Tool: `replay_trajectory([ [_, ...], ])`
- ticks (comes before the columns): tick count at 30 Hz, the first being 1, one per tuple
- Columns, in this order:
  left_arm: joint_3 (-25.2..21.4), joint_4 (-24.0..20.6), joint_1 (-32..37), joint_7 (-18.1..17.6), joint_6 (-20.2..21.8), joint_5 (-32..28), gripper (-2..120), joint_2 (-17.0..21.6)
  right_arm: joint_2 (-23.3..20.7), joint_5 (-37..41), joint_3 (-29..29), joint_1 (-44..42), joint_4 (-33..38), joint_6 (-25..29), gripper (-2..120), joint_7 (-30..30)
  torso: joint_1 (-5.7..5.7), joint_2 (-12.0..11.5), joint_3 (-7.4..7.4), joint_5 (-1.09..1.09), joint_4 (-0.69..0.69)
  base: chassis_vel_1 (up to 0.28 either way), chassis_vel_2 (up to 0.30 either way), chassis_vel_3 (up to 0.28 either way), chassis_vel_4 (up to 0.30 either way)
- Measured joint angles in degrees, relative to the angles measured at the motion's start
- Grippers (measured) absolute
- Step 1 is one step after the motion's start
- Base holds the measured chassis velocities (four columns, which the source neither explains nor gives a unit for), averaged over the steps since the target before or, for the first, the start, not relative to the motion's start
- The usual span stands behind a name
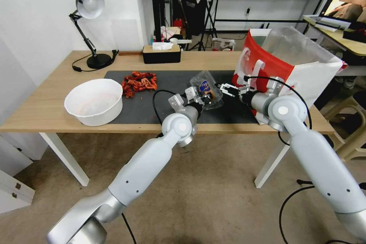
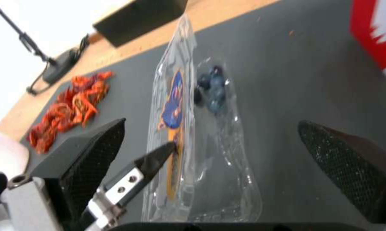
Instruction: Close the takeout container lid, then place the container into the takeout bag.
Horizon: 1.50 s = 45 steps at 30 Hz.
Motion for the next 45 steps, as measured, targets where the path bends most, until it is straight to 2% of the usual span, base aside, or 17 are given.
replay_trajectory([
  [11, 0.07, -0.09, -0.01, 0.08, -0.08, -0.07, 0, -0.06, 0.70, 1.39, -3.89, 3.71, -4.30, -0.84, 100, -1.26, 0.00, 0.00, 0.00, -0.01, 0.00, 0.000, 0.000, 0.000, 0.000],
  [45, 0.54, -0.34, -0.06, 0.20, -0.14, -0.14, 0, -0.16, 2.74, 6.60, -5.90, 9.42, -12.75, -3.44, 100, -1.70, 0.00, 0.00, 0.00, -0.01, 0.00, 0.000, 0.000, 0.000, 0.000],
])
